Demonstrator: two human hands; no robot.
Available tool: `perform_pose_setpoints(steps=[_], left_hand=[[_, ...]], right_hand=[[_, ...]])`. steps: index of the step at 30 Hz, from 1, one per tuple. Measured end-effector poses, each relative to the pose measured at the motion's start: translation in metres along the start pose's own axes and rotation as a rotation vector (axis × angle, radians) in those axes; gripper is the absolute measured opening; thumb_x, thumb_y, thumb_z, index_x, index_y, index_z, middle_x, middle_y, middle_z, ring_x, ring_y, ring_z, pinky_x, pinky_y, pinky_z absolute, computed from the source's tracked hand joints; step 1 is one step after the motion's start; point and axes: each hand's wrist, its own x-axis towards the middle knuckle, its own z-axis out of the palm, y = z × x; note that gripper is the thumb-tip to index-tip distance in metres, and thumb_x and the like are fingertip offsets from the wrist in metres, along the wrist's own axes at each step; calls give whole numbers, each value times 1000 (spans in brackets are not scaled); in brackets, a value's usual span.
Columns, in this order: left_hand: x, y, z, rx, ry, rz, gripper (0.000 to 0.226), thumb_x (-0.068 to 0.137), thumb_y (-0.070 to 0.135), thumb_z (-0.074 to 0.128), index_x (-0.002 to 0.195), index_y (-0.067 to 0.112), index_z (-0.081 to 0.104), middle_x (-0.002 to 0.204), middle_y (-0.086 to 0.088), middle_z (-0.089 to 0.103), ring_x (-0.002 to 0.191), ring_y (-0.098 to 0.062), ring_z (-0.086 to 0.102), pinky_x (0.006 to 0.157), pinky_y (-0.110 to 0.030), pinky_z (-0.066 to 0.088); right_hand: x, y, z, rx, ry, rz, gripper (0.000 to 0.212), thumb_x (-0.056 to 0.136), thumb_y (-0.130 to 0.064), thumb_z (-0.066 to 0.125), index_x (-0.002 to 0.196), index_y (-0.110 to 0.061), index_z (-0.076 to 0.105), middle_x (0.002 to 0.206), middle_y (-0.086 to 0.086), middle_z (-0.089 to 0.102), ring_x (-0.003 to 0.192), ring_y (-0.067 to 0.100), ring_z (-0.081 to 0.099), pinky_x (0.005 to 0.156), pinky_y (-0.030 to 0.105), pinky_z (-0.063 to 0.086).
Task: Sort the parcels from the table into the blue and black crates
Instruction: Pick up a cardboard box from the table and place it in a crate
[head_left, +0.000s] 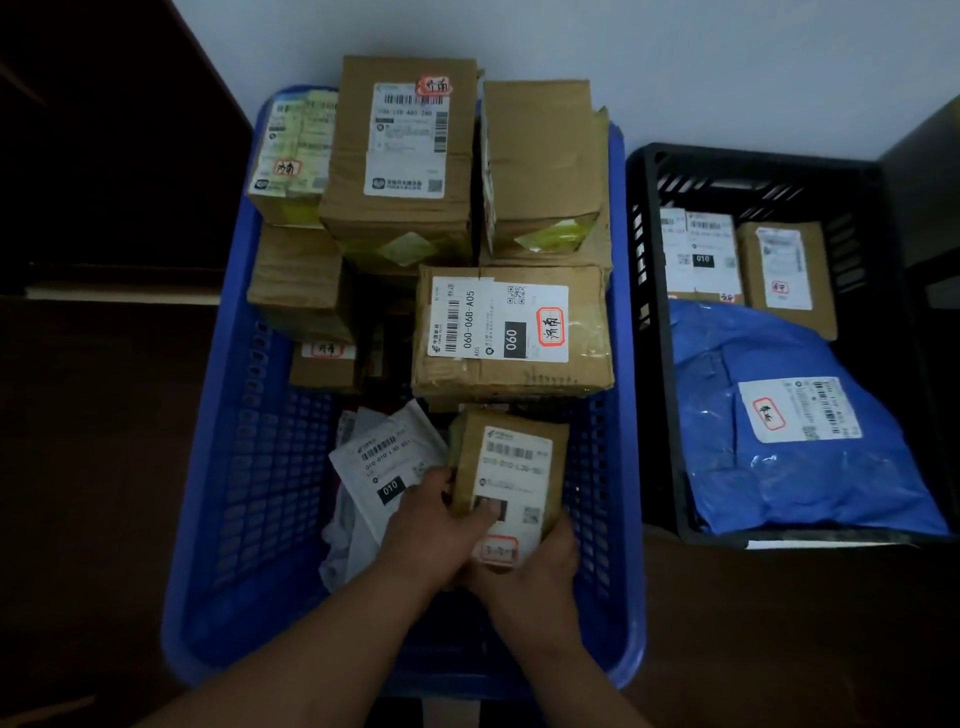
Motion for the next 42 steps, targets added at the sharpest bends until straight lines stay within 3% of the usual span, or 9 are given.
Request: perform_pose_setpoints(steps=[4, 7, 11, 16, 19, 23, 26, 34, 42], left_hand=[[2, -6, -22, -199, 111, -1, 71, 64, 42, 87, 112, 36, 35, 103, 12, 62, 89, -4, 63, 66, -21, 55], [-1, -17, -43, -119, 196, 5, 99, 49, 54, 90, 123, 38, 26, 117, 7, 58, 97, -6, 61, 76, -29, 56], [-11, -39, -59, 170, 303, -37, 146, 34, 82, 74, 145, 50, -17, 152, 1, 19, 134, -25, 34, 102, -43, 40], [-10, -52, -55, 323, 362, -134, 143, 40, 89, 65, 137, 49, -32, 147, -4, 11, 136, -35, 19, 108, -55, 27], [-4, -53, -59, 382, 341, -163, 140, 44, 88, 64, 134, 51, -37, 145, -1, 9, 133, -35, 22, 105, -53, 32], [6, -50, -61, 406, 365, -105, 132, 43, 84, 60, 124, 60, -41, 143, 4, 8, 129, -35, 27, 101, -52, 35], [13, -53, -62, 402, 421, -65, 128, 41, 84, 53, 129, 59, -37, 139, 7, 9, 126, -34, 29, 101, -53, 34], [33, -82, -60, 375, 440, -59, 125, 39, 87, 48, 133, 58, -30, 143, 6, 8, 131, -30, 25, 107, -55, 32], [27, -100, -70, 418, 369, -122, 129, 44, 79, 59, 135, 55, -29, 139, 8, 6, 131, -30, 24, 105, -53, 34]], right_hand=[[-9, -16, 16, -130, -83, -137, 86, 61, -63, 73, 126, -59, 17, 117, -30, 35, 110, 2, 50, 95, 35, 44], [-10, -27, 18, -143, -200, -244, 62, 82, -44, 61, 120, -71, 20, 123, -33, 38, 115, -11, 42, 100, 17, 30], [-6, -31, 26, -142, -350, -259, 53, 90, -25, 53, 120, -68, 39, 130, -22, 49, 124, 3, 45, 114, 43, 31], [0, -24, 48, 72, -468, -136, 61, 94, 2, 50, 124, -51, 50, 136, -2, 50, 123, 10, 51, 109, 34, 43], [9, -18, 52, 98, -511, -72, 62, 93, 13, 43, 118, -43, 49, 124, -10, 56, 112, 0, 54, 105, 20, 43], [40, -9, 48, -174, -97, -74, 45, 92, -7, 54, 134, -22, 52, 131, 7, 51, 117, 17, 51, 100, 24, 44], [73, -4, 37, -336, 175, 41, 64, 89, -23, 62, 146, -15, 34, 140, 15, 38, 125, 31, 39, 99, 35, 38], [138, 16, 39, -431, 223, 143, 107, 73, -48, 79, 149, -17, 10, 148, 16, 27, 129, 38, 41, 102, 50, 43], [145, 25, 36, -531, 235, 39, 72, 88, -15, 59, 147, -16, 18, 139, 24, 42, 120, 42, 48, 98, 51, 44]])
